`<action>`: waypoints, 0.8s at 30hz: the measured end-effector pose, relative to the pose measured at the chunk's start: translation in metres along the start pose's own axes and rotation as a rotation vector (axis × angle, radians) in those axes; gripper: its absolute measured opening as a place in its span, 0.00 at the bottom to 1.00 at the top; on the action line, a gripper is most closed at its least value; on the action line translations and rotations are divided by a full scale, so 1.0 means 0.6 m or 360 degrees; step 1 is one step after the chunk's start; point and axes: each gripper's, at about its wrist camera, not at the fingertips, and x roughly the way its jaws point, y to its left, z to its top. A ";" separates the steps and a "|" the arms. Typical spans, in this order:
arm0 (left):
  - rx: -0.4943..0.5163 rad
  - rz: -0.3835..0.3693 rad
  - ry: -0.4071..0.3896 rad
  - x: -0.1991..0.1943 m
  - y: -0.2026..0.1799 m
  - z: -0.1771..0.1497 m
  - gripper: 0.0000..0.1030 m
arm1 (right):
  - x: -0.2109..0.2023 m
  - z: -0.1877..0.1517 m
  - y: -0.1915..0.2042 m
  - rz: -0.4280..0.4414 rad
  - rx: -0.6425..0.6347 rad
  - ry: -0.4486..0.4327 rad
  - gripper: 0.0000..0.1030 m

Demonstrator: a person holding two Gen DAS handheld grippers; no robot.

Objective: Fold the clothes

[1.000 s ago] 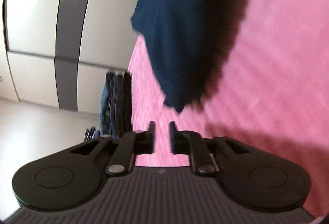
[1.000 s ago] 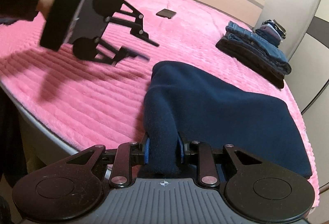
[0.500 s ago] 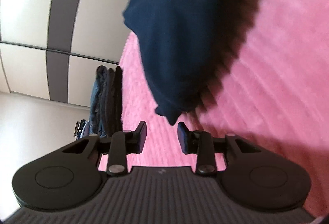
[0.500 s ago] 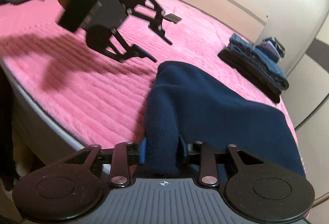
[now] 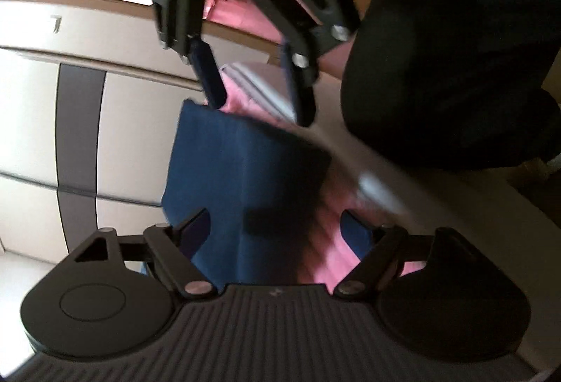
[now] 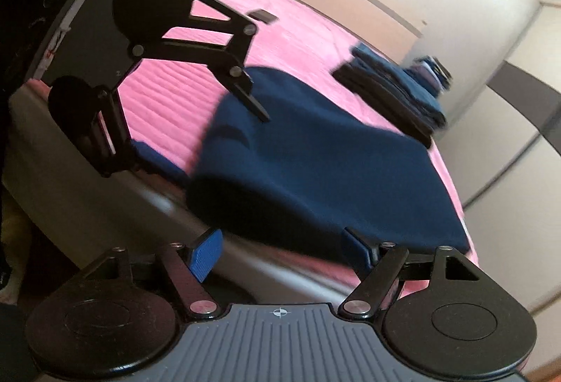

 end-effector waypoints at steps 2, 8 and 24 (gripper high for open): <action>-0.0020 -0.0013 0.0052 0.016 0.009 0.003 0.63 | -0.003 -0.011 -0.011 -0.0035 0.0026 0.0015 0.74; -0.0218 -0.0062 0.0139 0.007 0.064 -0.022 0.22 | -0.011 -0.023 -0.030 -0.0168 -0.0049 -0.0064 0.95; -0.0649 -0.0015 0.0217 -0.044 0.130 -0.089 0.21 | 0.103 -0.021 -0.031 -0.0292 -0.0783 -0.0144 0.95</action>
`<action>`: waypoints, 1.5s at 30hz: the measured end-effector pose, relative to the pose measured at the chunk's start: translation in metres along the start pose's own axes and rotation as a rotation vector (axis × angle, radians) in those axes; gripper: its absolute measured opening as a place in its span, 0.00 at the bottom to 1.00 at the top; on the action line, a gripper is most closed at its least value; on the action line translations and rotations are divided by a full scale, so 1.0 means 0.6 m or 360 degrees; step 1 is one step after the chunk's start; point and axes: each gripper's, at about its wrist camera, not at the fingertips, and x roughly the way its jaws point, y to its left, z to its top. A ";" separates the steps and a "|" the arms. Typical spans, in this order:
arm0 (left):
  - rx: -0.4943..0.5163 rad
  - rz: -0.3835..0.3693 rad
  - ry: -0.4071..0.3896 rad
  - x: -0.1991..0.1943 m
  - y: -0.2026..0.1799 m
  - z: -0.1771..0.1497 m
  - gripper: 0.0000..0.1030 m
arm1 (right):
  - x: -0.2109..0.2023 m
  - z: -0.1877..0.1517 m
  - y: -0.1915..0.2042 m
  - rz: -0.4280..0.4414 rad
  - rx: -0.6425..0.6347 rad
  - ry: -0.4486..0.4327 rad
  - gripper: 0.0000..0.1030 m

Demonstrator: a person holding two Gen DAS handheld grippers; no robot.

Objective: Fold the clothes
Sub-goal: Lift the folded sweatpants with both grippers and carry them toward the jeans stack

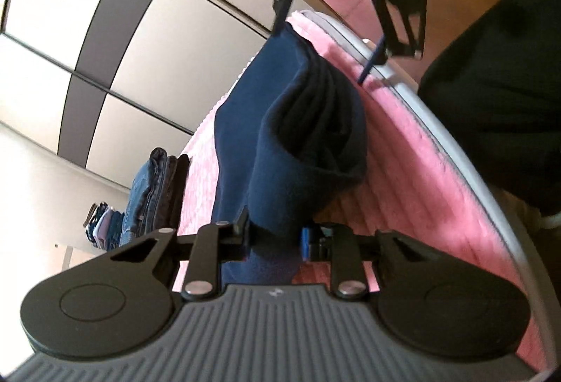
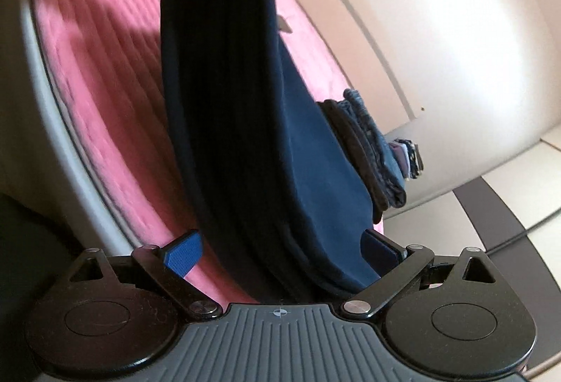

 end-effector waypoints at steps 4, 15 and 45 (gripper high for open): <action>-0.0023 0.0011 -0.0003 -0.021 -0.016 -0.004 0.21 | 0.025 -0.008 -0.017 0.0054 -0.0049 0.0090 0.34; -0.0095 0.0065 0.0176 -0.067 -0.066 -0.049 0.22 | -0.087 0.057 0.036 0.0222 0.0110 -0.0003 0.22; -0.0412 0.0319 0.0316 -0.109 -0.180 0.067 0.75 | -0.110 0.064 -0.081 0.0298 0.0155 0.0001 0.27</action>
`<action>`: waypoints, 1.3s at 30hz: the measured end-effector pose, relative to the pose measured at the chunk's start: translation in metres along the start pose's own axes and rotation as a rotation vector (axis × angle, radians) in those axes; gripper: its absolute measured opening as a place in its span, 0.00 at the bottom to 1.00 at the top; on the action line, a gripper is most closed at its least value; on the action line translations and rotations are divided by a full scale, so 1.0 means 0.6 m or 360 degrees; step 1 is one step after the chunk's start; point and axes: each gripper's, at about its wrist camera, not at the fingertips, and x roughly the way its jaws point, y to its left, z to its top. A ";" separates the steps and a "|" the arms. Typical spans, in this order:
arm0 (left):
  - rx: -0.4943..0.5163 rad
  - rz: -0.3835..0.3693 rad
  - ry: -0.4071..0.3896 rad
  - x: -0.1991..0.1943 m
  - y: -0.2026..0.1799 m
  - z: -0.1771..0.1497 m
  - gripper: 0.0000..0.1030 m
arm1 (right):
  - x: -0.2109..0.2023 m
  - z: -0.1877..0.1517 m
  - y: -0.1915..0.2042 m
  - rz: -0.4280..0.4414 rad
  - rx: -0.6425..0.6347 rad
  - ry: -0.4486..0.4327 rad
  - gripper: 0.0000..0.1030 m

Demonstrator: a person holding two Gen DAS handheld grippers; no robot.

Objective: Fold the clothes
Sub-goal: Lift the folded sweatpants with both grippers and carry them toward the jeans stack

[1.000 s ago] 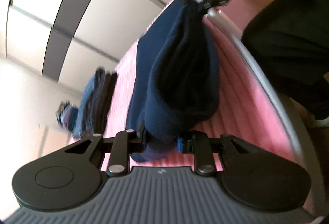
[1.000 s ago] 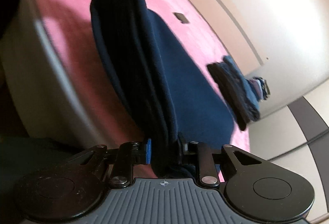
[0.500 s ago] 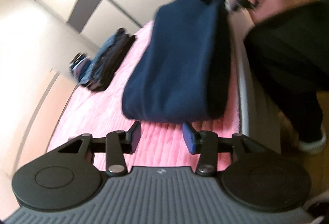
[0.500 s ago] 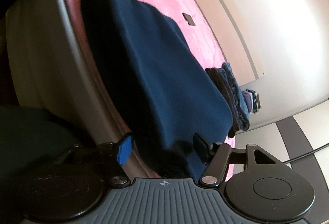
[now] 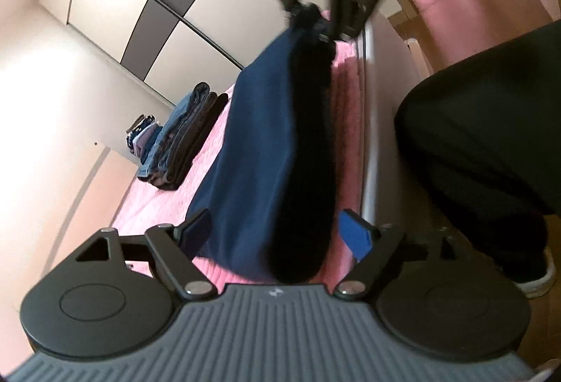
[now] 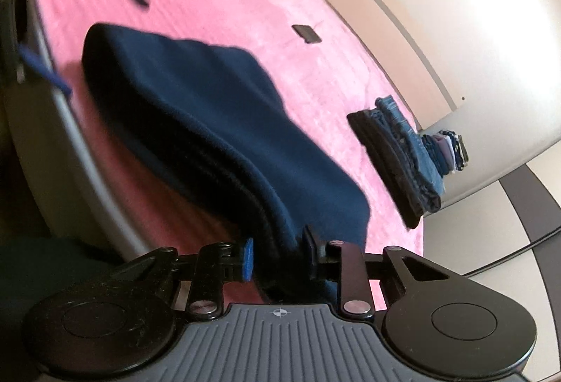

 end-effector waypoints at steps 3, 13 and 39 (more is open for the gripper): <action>0.0065 0.0008 0.0072 0.035 -0.015 0.021 0.75 | -0.008 0.008 0.009 0.0003 0.0021 -0.0003 0.27; 0.0181 0.0029 0.0318 0.112 -0.025 0.040 0.24 | 0.029 -0.021 0.053 -0.0087 -0.0116 -0.0052 0.29; 0.0097 -0.0107 0.0331 0.103 0.038 0.050 0.35 | 0.071 -0.020 0.048 -0.0128 -0.0233 0.0002 0.35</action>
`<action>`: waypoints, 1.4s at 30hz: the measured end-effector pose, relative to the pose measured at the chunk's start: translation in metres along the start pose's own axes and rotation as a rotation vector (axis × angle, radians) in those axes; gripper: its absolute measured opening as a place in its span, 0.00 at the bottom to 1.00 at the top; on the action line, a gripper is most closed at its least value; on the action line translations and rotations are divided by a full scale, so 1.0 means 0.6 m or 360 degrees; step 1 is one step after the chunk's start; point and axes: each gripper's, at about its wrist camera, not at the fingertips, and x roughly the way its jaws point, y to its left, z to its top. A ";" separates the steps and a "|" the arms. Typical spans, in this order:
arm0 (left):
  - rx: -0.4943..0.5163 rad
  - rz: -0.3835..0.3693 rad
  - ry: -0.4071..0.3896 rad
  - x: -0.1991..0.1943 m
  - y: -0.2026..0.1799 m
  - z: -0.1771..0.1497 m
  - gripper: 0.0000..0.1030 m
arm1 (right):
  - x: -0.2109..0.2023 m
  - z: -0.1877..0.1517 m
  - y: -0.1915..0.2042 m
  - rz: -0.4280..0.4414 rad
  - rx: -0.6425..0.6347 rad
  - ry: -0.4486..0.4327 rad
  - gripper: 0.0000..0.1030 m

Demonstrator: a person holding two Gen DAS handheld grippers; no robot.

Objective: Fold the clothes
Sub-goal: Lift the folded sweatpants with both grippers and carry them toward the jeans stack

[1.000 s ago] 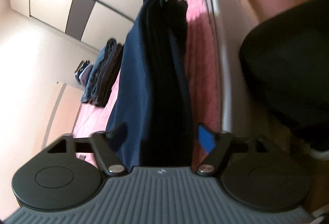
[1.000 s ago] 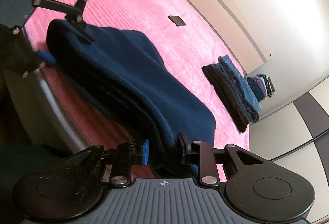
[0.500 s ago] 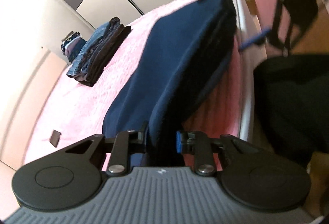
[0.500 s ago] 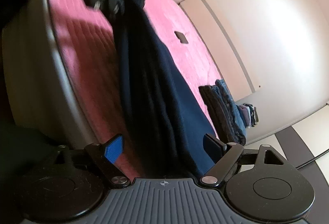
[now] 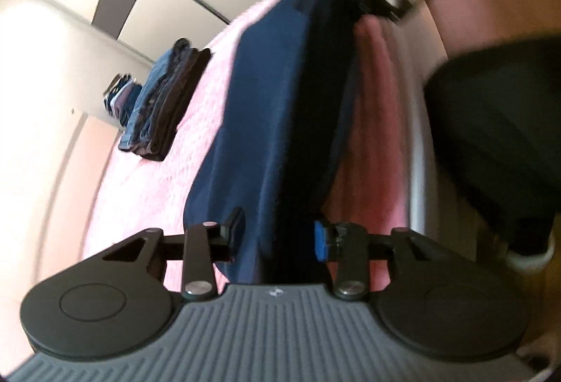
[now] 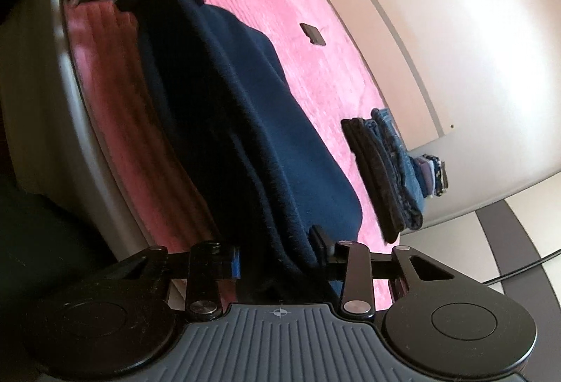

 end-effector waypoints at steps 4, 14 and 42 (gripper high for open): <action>0.0034 -0.0002 0.0043 0.013 -0.011 -0.003 0.36 | 0.002 0.006 -0.006 0.0028 0.0007 0.0012 0.35; -0.0023 -0.0037 0.0072 0.019 -0.001 -0.002 0.39 | 0.009 0.006 -0.004 0.0051 0.0006 0.0034 0.35; -0.0009 0.0177 0.0054 0.018 -0.031 -0.011 0.37 | -0.044 0.045 -0.025 0.0108 0.0128 0.0103 0.32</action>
